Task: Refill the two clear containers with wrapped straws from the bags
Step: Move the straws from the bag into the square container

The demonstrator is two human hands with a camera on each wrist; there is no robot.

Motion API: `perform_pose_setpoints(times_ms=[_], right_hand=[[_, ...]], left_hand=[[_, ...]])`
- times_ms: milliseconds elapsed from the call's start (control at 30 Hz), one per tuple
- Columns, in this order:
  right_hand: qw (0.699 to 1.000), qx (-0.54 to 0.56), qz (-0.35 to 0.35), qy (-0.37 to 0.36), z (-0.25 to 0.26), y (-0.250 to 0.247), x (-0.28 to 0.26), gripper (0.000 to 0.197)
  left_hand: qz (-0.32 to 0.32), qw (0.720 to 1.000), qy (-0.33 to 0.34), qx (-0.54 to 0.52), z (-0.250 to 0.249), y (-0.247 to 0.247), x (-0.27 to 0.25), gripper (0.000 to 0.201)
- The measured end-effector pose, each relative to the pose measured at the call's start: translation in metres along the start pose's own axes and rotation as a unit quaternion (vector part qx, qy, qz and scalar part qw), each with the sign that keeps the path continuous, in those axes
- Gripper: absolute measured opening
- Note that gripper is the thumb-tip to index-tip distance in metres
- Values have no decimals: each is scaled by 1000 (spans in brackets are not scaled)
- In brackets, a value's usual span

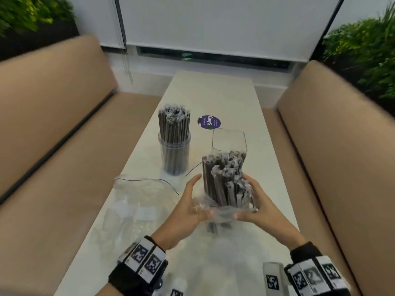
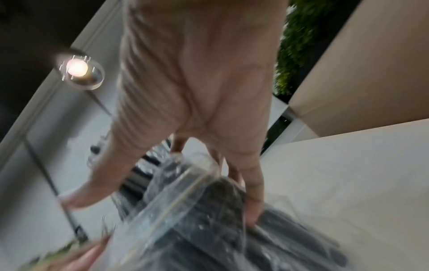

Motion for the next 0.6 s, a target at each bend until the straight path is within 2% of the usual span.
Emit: perform_pose_setpoints(times_ms=[67,133,167,233,300,367,433,533,600], right_hand=[[998,-17,-56,-24,-6,-1,5,67],[998,1,-64,-27,-11,-4,7,49],[998,5,-64,-23,-13,-5,9,39],[999,8,-51,-8,-11,-7,10,23],[1000,3,-18,-4,-10,-5,12,37],[1000,-8,0,-3,-9,2,14,41],[999,-25,-35,-20,-6,7,16,41],[993,-46,-91,-55,4,4,16,39],[991,-68,-98,-68,13,-5,17,30]], left_hand=[[-33,987,29,155,-9,0,1,94],[-86,954,33,286,-19,-6,3,106],[-106,942,38,316,-22,-10,6,115],[-100,950,53,291,-30,-17,10,127],[-60,976,41,204,-33,-19,18,131],[-34,992,13,117,-33,-12,25,130],[-45,995,8,87,-27,-2,30,118],[-74,992,9,98,-20,9,33,65],[-86,991,4,103,-18,9,34,42]])
Point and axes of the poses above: each hand's wrist, its own x-axis towards the middle knuckle, its own y-axis out of the palm, z = x × y, the point moved 2 cm from there along x, towards the middle knuckle, and after that the axes turned 9 degrees about x, right-handed, at the moved point
